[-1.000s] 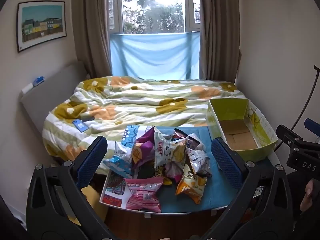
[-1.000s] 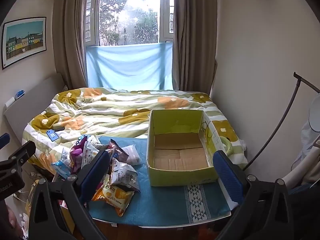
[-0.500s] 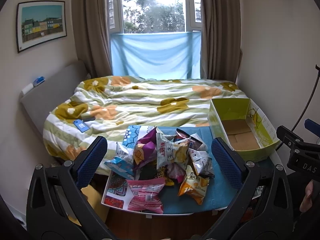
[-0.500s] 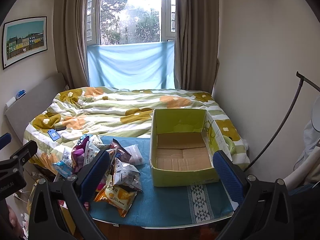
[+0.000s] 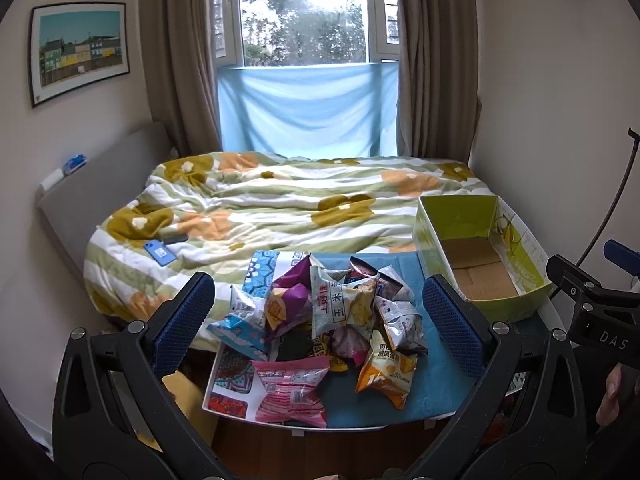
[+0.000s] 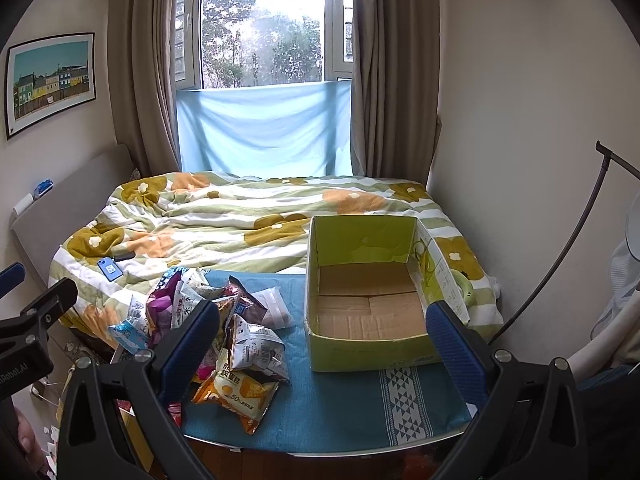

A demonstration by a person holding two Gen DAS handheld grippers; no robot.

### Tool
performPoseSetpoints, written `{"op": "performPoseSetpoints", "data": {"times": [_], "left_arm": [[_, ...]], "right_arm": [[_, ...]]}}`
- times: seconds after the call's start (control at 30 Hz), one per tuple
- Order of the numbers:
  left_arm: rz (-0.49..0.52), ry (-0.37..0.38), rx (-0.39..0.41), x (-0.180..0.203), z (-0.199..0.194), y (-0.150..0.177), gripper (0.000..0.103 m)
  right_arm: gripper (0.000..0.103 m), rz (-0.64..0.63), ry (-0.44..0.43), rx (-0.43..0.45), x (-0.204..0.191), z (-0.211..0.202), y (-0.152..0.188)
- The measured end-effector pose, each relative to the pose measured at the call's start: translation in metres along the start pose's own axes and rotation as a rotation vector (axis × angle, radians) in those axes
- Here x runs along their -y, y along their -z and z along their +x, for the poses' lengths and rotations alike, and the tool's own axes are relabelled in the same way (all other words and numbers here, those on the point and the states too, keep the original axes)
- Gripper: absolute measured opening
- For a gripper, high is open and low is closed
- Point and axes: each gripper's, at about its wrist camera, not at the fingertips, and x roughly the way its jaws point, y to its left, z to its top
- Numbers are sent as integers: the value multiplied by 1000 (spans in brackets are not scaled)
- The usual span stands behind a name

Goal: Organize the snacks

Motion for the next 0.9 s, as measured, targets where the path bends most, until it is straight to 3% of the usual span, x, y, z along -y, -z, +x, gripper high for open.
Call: {"op": "performPoseSetpoints", "data": {"times": [0.9], "left_arm": [[-6, -4, -11, 2, -1, -3, 103]], "right_arm": [[103, 6, -7, -1, 1, 1, 1]]}}
